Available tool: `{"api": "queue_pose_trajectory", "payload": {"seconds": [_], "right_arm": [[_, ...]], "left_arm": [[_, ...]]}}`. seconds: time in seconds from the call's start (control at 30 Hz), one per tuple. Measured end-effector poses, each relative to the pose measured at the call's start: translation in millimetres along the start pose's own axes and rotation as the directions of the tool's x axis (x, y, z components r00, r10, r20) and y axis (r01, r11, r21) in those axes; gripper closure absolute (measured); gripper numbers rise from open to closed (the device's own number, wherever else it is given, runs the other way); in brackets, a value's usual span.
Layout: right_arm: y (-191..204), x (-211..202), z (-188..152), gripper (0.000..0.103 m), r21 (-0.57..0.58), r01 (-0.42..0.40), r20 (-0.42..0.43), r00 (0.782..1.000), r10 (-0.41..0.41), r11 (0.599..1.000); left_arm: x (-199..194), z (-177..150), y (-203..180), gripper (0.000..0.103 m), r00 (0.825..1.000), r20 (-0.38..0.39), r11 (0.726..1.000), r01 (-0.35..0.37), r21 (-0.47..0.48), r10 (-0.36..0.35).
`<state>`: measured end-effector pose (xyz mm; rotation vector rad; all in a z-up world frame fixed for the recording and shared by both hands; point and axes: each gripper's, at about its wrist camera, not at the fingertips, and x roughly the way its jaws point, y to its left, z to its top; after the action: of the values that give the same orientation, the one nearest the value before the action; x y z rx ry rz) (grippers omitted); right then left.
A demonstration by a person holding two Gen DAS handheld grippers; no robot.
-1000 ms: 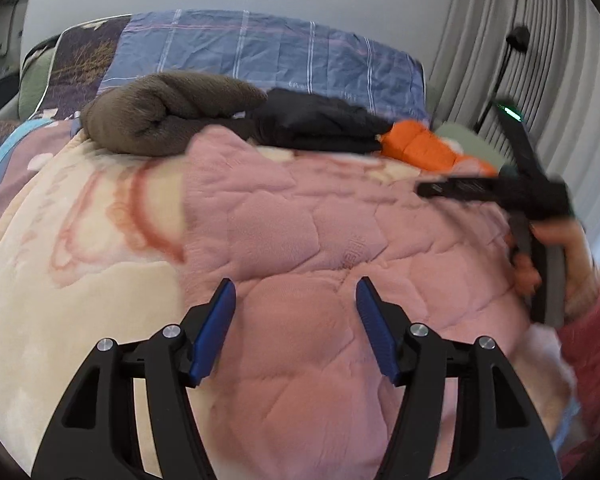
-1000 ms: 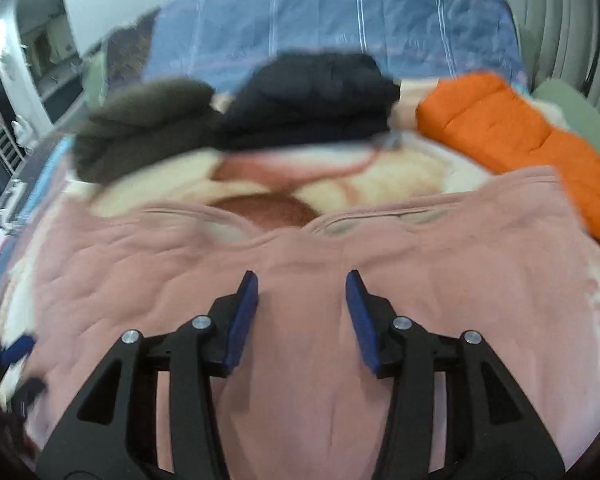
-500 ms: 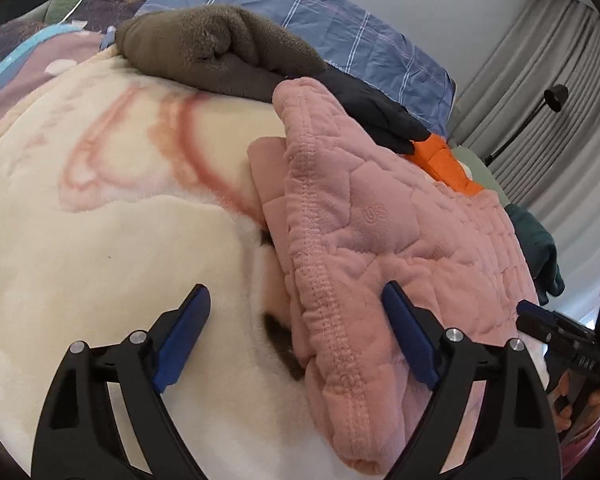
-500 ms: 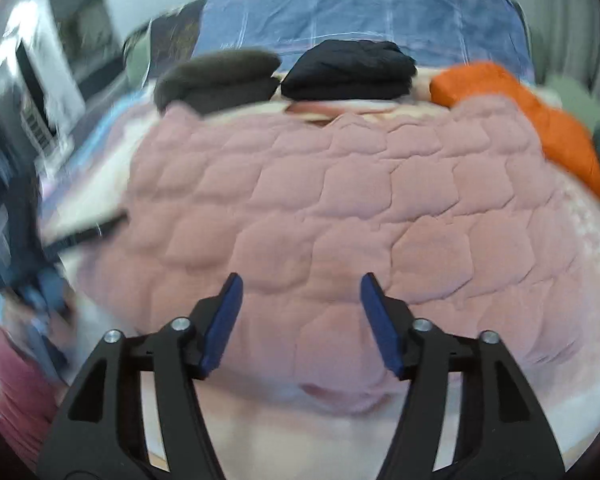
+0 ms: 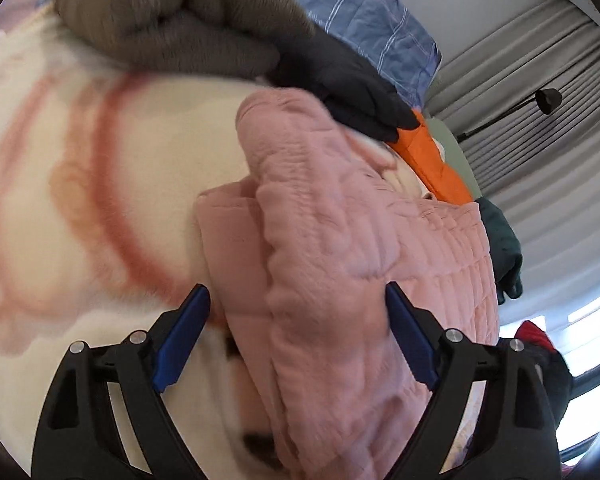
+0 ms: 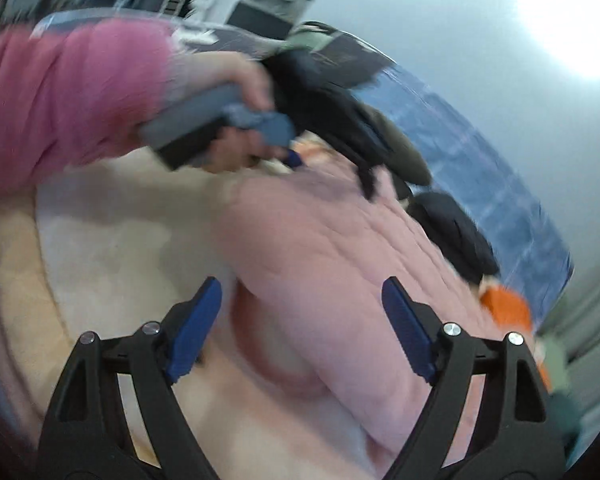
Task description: Fold large clothes
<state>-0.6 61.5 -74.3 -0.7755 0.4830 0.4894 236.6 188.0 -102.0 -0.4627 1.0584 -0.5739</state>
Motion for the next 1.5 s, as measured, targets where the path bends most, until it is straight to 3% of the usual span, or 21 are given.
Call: {"api": "queue_pose_trajectory", "payload": {"seconds": [0.1,0.2,0.23,0.27,0.3,0.33,0.4,0.5,0.63,0.73,0.83,1.07,1.17,1.23,1.37,1.43,1.5], "right_arm": [[16,23,9,0.019,-0.054,-0.011,-0.019,1.000,0.010,0.999],[29,51,9,0.020,-0.107,0.051,-0.034,0.998,-0.055,0.993],[31,62,10,0.025,-0.119,0.089,-0.036,0.995,-0.094,0.989],[37,64,14,0.048,-0.117,0.109,-0.033,0.993,-0.113,0.987],[37,67,18,0.055,-0.105,0.132,-0.030,0.990,-0.136,0.986],[31,66,21,0.066,-0.060,0.122,-0.020,0.992,-0.123,0.991],[8,58,25,0.074,0.052,0.072,-0.008,0.997,-0.071,0.996],[-32,32,22,0.076,0.229,-0.008,0.046,0.999,-0.003,0.973],[-72,-1,19,0.077,0.358,-0.026,0.128,0.992,-0.021,0.933],[-113,-35,3,0.077,0.488,-0.060,0.181,0.983,-0.034,0.871],[-165,-64,-32,0.077,0.635,-0.099,0.226,0.972,-0.061,0.766],[-245,-107,-129,0.077,0.835,-0.118,0.228,0.963,-0.142,0.538],[-265,-121,-183,0.078,0.910,-0.122,0.201,0.966,-0.165,0.396],[-273,-122,-230,0.079,0.955,-0.122,0.167,0.974,-0.154,0.270],[-273,-100,-315,0.079,0.988,-0.155,0.156,0.987,-0.034,0.005],[-265,-93,-333,0.079,0.986,-0.164,0.163,0.987,-0.006,-0.030],[-259,-94,-332,0.079,0.985,-0.175,0.175,0.985,-0.009,-0.002]], "left_arm": [[6,2,8,0.014,0.998,-0.002,0.998,0.059,-0.002,-0.059],[9,0,11,0.013,0.996,0.002,0.996,0.084,0.016,-0.084],[10,0,11,0.013,0.996,0.004,0.996,0.087,0.020,-0.087],[11,2,12,0.015,0.996,0.012,0.996,0.084,0.024,-0.085],[11,2,10,0.027,0.997,0.024,0.996,0.078,0.031,-0.079],[10,3,6,0.034,0.996,0.040,0.996,0.072,0.050,-0.074],[2,3,-4,0.058,0.995,0.079,0.994,0.062,0.086,-0.068],[-20,6,-30,0.065,0.985,0.156,0.988,0.058,0.144,-0.080],[-47,15,-85,0.066,0.970,0.219,0.971,0.050,0.234,-0.103],[-58,22,-135,0.068,0.967,0.237,0.949,0.016,0.314,-0.095],[-52,28,-193,0.068,0.972,0.227,0.916,-0.043,0.399,-0.053],[21,28,-344,0.067,0.984,0.178,0.778,-0.132,0.615,0.027],[63,17,-385,0.060,0.988,0.151,0.745,-0.111,0.657,0.015],[89,11,-404,0.060,0.992,0.124,0.736,-0.089,0.671,0.007],[116,-2,-427,0.059,0.995,0.103,0.709,-0.083,0.700,0.015],[112,-3,-428,0.056,0.987,0.154,0.693,-0.141,0.707,0.044],[107,2,-414,0.055,0.983,0.167,0.714,-0.168,0.680,0.072]]}}
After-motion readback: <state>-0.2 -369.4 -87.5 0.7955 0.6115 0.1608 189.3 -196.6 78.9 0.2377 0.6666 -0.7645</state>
